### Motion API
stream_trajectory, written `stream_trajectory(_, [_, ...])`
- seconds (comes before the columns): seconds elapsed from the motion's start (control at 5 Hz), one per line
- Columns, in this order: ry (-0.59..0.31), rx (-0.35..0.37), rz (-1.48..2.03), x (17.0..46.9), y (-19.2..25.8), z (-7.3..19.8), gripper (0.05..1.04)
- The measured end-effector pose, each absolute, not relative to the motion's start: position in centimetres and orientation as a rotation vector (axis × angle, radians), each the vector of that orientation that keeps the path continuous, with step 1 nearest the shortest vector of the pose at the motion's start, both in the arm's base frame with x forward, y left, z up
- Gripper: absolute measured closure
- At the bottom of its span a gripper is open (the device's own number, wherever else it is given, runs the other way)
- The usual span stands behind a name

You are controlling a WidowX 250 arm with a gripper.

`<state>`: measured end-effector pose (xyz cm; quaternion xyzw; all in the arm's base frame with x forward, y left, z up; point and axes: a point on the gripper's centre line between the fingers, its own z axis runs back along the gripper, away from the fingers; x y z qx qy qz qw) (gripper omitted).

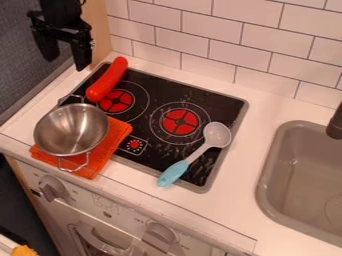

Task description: Move the metal bowl between the burners.

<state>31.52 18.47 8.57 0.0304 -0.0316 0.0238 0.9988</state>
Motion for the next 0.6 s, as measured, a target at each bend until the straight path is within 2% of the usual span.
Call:
stream_trajectory(0.2, [-0.04,0.04,0.052,31.3,18.2,7.3,0.083])
stream_trajectory(0.4, [0.01,-0.024,0.072,28.6,15.6,6.2,0.083])
stream_trajectory(0.6, [-0.004,-0.044,0.048,26.7,12.7,7.1,0.083])
